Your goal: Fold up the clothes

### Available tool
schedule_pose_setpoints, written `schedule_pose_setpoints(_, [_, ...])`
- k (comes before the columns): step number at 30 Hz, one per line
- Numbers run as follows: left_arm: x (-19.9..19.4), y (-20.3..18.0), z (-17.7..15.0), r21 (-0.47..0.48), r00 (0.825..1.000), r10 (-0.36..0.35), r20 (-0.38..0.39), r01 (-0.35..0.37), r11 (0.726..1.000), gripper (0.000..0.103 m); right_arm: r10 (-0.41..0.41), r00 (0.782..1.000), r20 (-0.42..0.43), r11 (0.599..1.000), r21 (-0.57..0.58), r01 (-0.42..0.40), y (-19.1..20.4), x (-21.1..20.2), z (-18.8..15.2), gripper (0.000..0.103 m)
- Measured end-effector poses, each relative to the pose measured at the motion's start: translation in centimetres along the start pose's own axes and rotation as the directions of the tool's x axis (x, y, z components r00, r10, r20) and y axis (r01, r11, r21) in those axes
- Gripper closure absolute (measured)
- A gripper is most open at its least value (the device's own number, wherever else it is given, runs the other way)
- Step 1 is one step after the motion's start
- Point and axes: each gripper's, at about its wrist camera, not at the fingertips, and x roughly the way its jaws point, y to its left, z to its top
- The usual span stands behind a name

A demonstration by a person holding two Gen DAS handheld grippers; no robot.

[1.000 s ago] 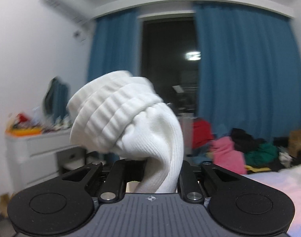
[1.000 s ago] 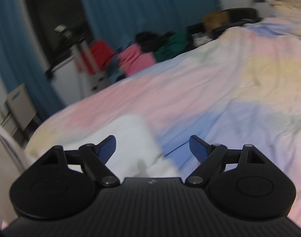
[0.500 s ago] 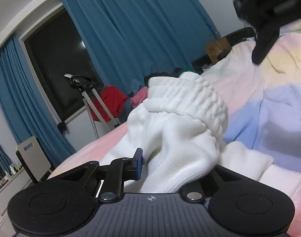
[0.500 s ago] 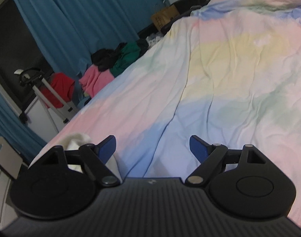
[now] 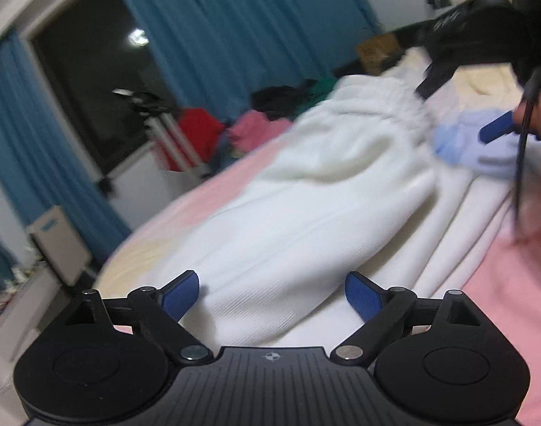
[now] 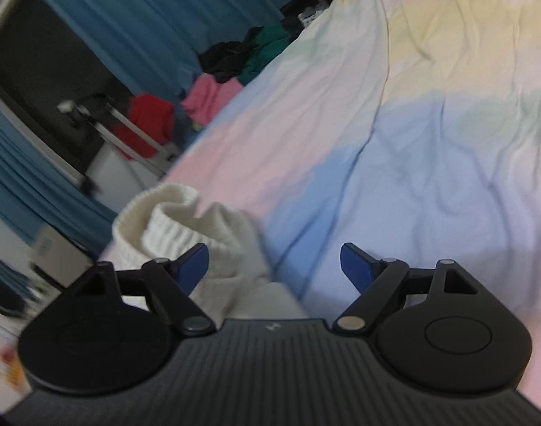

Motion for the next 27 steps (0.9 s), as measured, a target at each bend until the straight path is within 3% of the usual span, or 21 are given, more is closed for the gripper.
schedule_pose_setpoints(5, [-1.2,4.6,-2.0,-0.151,0.996,0.055,-0.065,-0.064,0.986,0.009,0.117,0.993,0.003,0.981,0.154,-0.116,-0.9,-1.2,0.1,0.018])
schedule_pose_setpoints(9, [-1.1,6.8,-2.7,-0.275,0.995,0.025,-0.096,-0.051,0.960,0.009,0.167,0.979,-0.120,0.984,0.081,-0.158,1.3,0.5,-0.8,0.016])
schedule_pose_setpoints(11, [-0.7,7.4,-3.4,-0.292,0.994,0.034,-0.103,-0.063,0.954,0.009,0.165,0.971,-0.171,0.986,0.035,-0.162,2.5,1.8,-1.7,0.016])
schedule_pose_setpoints(15, [-0.5,8.6,-4.4,-0.423,0.989,-0.009,-0.147,-0.055,0.904,0.009,0.047,0.982,-0.183,0.992,-0.108,-0.068,5.0,4.5,-2.9,0.017])
schedule_pose_setpoints(17, [-0.4,9.5,-4.5,-0.488,0.987,-0.015,-0.160,-0.066,0.870,0.009,0.023,0.990,-0.136,0.984,-0.170,-0.046,5.8,4.4,-3.2,0.032])
schedule_pose_setpoints(19, [-1.2,10.3,-4.8,-0.536,0.990,-0.019,-0.139,-0.058,0.842,0.010,0.009,0.996,-0.093,0.979,-0.203,-0.027,6.1,3.5,-3.1,0.055])
schedule_pose_setpoints(21, [-1.7,11.0,-5.0,-0.580,0.994,-0.021,-0.104,-0.043,0.814,0.010,0.046,0.998,-0.052,0.982,-0.180,-0.055,6.0,2.2,-2.5,0.064])
schedule_pose_setpoints(24, [-1.8,11.7,-4.9,-0.592,0.997,0.013,-0.078,-0.057,0.804,0.009,0.087,0.994,0.061,0.975,-0.208,-0.073,6.1,-0.5,-1.9,0.068])
schedule_pose_setpoints(26, [-1.6,12.2,-5.0,-0.612,0.997,0.014,-0.074,-0.057,0.789,0.008,0.040,0.991,0.127,0.973,-0.231,-0.010,5.6,-1.7,-1.6,0.069])
schedule_pose_setpoints(27, [-1.3,12.4,-5.1,-0.626,0.997,0.005,-0.078,-0.053,0.778,0.008,0.002,0.993,0.116,0.979,-0.205,0.021,4.8,-1.4,-1.4,0.068])
